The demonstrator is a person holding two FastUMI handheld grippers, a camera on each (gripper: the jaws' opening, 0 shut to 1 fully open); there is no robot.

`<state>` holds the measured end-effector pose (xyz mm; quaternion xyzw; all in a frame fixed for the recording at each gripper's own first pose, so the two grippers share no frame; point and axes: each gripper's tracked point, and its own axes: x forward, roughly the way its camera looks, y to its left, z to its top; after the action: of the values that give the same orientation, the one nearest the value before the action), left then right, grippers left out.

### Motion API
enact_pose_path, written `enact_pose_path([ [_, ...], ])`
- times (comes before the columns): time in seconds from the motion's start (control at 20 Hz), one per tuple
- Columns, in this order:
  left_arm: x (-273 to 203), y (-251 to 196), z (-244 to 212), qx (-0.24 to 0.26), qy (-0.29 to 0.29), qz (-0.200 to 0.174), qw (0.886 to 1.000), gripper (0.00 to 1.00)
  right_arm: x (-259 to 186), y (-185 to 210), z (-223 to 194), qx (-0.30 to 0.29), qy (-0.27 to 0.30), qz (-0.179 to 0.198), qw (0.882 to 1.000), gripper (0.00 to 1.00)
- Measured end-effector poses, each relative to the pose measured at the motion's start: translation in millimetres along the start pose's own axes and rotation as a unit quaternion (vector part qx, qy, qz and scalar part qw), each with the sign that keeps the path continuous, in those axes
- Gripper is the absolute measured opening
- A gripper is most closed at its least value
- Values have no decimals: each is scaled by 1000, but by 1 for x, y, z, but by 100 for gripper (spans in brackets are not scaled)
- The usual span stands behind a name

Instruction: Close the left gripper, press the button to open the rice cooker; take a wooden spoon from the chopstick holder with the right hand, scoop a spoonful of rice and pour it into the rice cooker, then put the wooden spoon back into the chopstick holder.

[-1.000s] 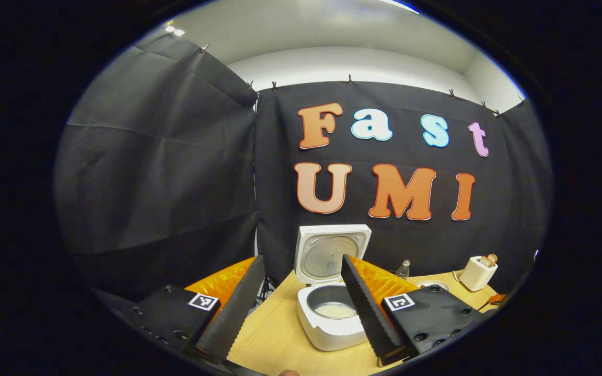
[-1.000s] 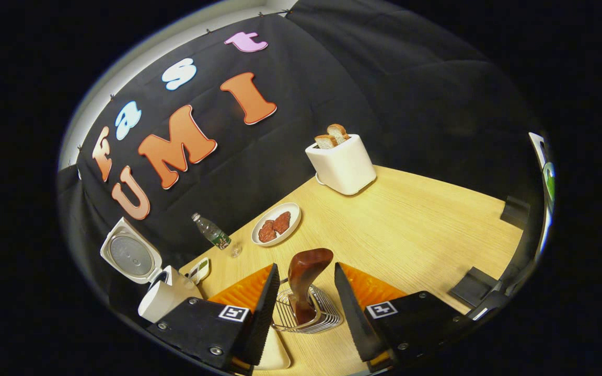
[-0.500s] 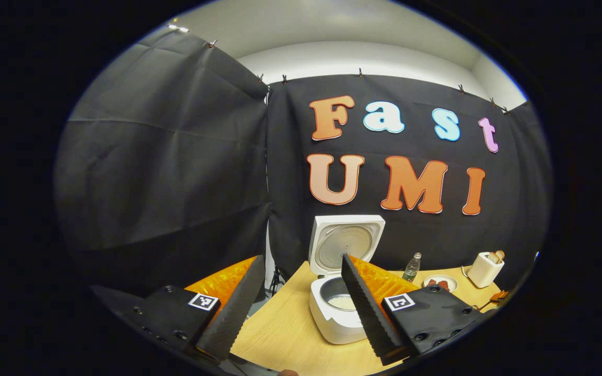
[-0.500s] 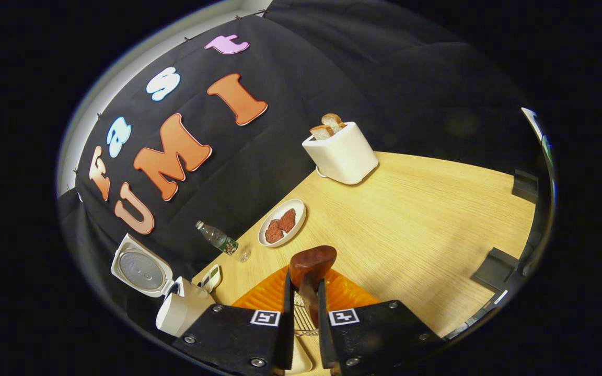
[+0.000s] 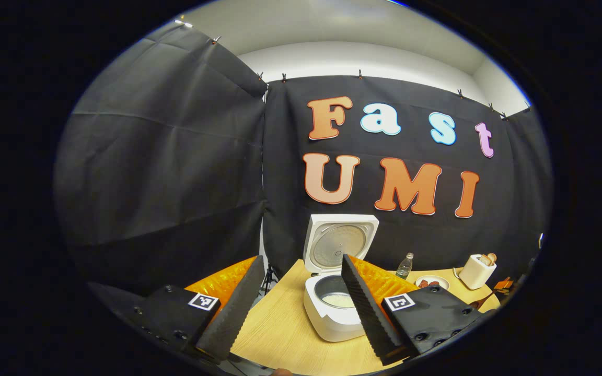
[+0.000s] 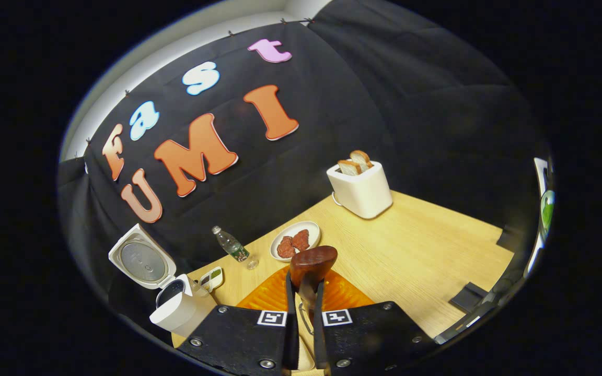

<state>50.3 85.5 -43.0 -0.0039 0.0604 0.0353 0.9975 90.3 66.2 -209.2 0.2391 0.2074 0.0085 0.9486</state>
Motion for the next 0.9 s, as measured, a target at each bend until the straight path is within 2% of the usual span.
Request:
enact_pose_path([
  [0.2,-4,3,1,6,-3,-3,1000,99,-28,47,10,-51,-21,39,998,11],
  [0.4,-2,5,6,13,-9,0,1000,99,-47,94,-18,-108,-7,80,991,11],
  [0.65,-3,1,2,11,-8,-4,1000,99,-47,118,-76,-173,41,91,980,11],
  [0.9,-9,4,-3,1,-6,-1,1000,99,-39,114,-121,-250,68,69,963,11],
])
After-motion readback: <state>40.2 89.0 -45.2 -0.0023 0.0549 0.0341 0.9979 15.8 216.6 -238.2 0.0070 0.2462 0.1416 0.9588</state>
